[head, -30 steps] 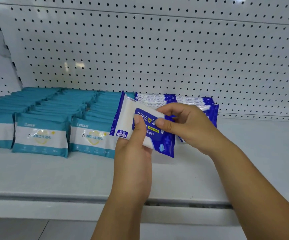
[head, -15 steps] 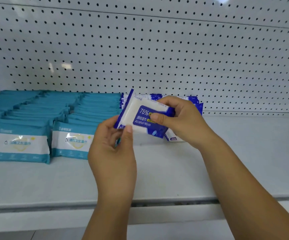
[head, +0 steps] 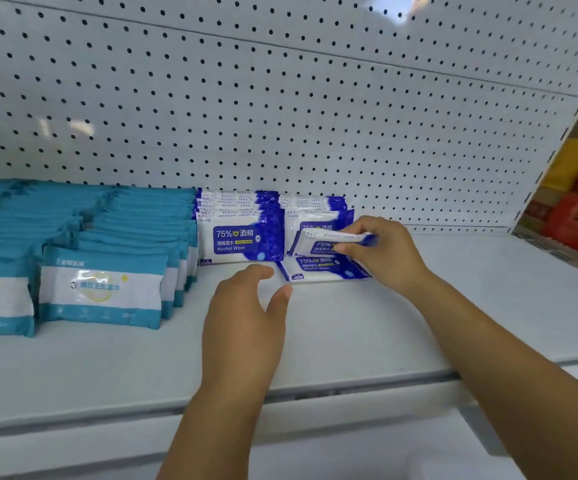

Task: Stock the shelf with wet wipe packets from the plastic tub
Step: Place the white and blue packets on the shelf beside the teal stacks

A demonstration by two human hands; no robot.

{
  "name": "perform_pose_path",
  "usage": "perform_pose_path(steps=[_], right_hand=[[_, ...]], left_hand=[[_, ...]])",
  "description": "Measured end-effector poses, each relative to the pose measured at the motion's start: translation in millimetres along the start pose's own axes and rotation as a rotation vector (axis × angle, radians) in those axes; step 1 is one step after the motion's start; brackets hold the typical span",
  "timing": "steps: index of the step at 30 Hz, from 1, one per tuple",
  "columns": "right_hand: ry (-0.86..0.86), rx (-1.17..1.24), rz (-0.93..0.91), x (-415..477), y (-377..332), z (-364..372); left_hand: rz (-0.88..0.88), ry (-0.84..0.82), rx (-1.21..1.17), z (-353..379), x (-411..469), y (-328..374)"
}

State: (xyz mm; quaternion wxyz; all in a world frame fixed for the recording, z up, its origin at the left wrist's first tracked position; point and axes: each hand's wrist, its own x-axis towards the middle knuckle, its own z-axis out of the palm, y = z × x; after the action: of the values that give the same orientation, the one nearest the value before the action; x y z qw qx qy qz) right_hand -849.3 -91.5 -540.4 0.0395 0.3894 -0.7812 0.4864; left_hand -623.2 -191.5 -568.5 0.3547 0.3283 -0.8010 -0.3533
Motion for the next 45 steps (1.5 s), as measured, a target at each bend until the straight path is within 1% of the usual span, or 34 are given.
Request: perform_pose_path(steps=[3,5,10,13,16,18,21,23,28,33,37,39,41,43,45], right_hand=[[0.063,0.099,0.006,-2,1,1],[0.123,0.171,0.017,-1,3,2],[0.18,0.299,0.058,-1,14,1],[0.226,0.338,0.058,-2,20,-4],[0.283,0.369,0.08,-2,22,-7],[0.314,0.395,0.098,-1,21,-10],[0.378,0.508,0.142,-1,19,-16],[0.41,0.558,0.156,-2,18,-19],[0.368,0.518,0.191,-7,19,-19],[0.311,0.527,0.27,-7,25,-24],[0.372,0.554,0.23,-7,22,-30],[0.286,0.562,0.221,-9,20,-30],[0.096,0.541,0.227,-11,17,-26],[-0.083,0.573,0.254,-15,14,-22],[-0.174,0.626,0.267,-17,9,-21]], left_hand=[[-0.079,-0.042,0.046,5,7,1],[-0.132,-0.039,0.07,14,19,3],[-0.21,-0.057,0.342,48,45,23],[-0.211,-0.071,0.429,56,48,26],[-0.208,-0.084,0.422,57,52,21],[-0.211,-0.109,0.345,52,53,18],[-0.172,-0.133,0.065,45,45,13],[-0.154,-0.133,-0.07,44,41,7],[-0.099,-0.173,-0.182,43,38,1],[-0.06,-0.163,-0.305,38,34,0],[-0.075,-0.136,-0.464,26,32,-3],[-0.074,-0.118,-0.507,24,31,-5],[-0.062,-0.104,-0.505,27,33,-5],[-0.071,-0.105,-0.511,31,35,-3],[-0.088,-0.101,-0.535,33,36,-2]])
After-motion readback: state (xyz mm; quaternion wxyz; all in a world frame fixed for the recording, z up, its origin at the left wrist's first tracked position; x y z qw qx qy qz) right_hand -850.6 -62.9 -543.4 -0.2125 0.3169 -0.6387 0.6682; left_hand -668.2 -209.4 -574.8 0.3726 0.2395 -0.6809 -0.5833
